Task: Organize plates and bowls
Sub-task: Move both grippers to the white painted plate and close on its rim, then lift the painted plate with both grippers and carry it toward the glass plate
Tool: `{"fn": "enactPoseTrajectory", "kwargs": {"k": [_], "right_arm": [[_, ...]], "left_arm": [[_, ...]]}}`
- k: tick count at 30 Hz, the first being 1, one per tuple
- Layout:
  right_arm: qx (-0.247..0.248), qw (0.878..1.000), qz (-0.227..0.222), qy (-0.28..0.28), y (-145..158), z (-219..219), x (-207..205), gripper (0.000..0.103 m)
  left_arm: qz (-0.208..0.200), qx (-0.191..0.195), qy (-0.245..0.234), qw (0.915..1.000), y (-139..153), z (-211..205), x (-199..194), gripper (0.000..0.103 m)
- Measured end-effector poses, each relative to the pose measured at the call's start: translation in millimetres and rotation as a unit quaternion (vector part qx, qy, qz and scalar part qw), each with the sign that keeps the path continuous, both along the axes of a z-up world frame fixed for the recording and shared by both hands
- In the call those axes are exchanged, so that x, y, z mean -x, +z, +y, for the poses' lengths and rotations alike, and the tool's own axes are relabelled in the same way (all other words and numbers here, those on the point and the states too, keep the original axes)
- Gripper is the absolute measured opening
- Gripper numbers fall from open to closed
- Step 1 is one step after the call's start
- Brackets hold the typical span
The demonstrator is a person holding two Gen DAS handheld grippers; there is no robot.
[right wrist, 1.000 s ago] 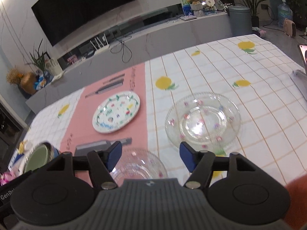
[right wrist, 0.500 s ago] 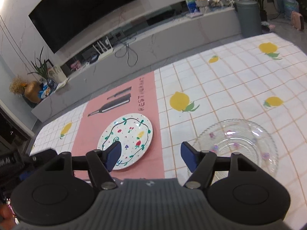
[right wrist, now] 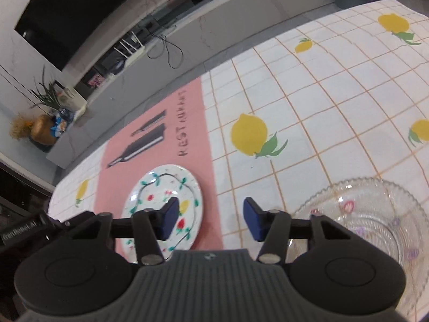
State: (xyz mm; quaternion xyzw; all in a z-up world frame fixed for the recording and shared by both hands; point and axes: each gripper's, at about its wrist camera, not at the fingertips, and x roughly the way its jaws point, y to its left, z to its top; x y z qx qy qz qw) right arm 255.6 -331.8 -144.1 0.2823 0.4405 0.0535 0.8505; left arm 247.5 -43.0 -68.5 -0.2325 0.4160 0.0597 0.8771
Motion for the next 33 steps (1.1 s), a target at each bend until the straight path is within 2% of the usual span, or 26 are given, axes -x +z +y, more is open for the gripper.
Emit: {"fn": "enactPoseTrajectory", "kwargs": {"k": [4, 7, 10, 14, 17, 19, 23, 28, 33], "right_arm": [[-0.026, 1.0, 0.012, 0.006, -8, 1, -13, 0.048], [-0.034, 0.999, 0.018, 0.011, -13, 3, -20, 0.048], [-0.055, 0.998, 0.025, 0.019, -19, 6, -25, 0.044], [-0.059, 0.997, 0.044, 0.017, -28, 7, -31, 0.037], [-0.074, 0.996, 0.048, 0.014, -29, 5, -32, 0.037], [-0.083, 0.995, 0.052, 0.018, -31, 6, -32, 0.033], [-0.087, 0.995, 0.052, 0.023, -34, 9, -31, 0.024], [-0.094, 0.994, 0.059, 0.016, -36, 7, -33, 0.016], [-0.078, 0.994, 0.068, -0.014, -31, -5, -32, 0.016]], "left_arm": [[0.016, -0.032, 0.017, 0.9992, -15, -4, -8, 0.051], [0.032, -0.017, 0.043, 0.9984, -27, 2, -13, 0.051], [0.03, 0.01, 0.053, 0.9981, -35, 8, -14, 0.051], [0.025, 0.008, 0.055, 0.9981, -39, 7, -14, 0.051], [0.016, 0.017, 0.056, 0.9982, -40, 8, -13, 0.051], [0.012, 0.02, 0.048, 0.9986, -41, 7, -14, 0.049], [0.012, 0.0, 0.037, 0.9992, -41, 3, -17, 0.037], [0.015, -0.009, 0.023, 0.9996, -42, 2, -17, 0.03], [0.016, -0.008, -0.017, 0.9997, -42, -12, -15, 0.029]]}}
